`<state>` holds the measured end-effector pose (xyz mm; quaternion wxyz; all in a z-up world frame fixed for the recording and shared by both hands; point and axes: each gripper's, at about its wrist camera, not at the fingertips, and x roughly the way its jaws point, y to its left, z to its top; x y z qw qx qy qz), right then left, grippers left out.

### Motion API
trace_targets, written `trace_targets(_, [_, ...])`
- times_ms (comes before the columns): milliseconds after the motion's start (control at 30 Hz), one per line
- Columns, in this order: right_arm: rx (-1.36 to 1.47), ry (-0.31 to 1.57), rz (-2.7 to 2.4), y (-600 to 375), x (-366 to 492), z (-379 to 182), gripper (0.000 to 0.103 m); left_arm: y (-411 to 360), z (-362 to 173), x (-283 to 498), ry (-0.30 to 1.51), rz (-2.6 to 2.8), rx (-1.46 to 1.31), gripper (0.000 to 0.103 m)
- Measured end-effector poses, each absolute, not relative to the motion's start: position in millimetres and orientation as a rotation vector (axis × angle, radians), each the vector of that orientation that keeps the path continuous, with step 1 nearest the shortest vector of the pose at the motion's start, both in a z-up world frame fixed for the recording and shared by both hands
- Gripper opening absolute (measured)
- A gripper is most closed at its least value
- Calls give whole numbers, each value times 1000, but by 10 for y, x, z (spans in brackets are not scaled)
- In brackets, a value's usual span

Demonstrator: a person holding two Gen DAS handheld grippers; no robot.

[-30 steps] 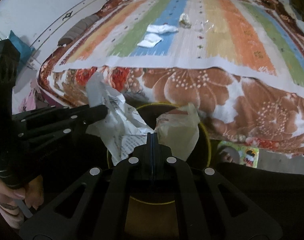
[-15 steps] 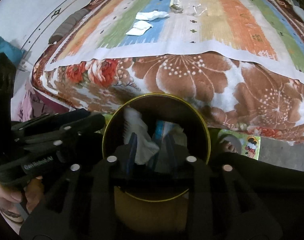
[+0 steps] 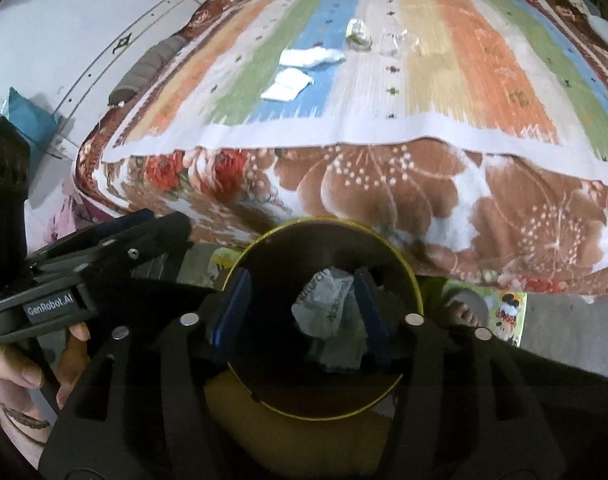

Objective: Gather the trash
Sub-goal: 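Lower both held items into the dark bin and open both grippers, then move both grippers back toward the tissues and snack packet on the sheet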

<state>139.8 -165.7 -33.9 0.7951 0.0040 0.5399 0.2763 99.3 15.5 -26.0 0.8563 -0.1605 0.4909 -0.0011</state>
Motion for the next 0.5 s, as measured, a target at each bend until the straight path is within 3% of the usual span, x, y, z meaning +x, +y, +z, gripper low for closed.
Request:
trace_targets(233, [-54,1086,577,-1649,1509,-167,74,370,-43,1076,971,-7,-358,97])
trace_targets(367, [-62,1022,554,-1640,1616,-39,90,466,65,1171,929,-17,-401,97])
trace_targets(500, [-90,974,550,-1622,1751,83,94,464,170,1353,912,-42,-338,97])
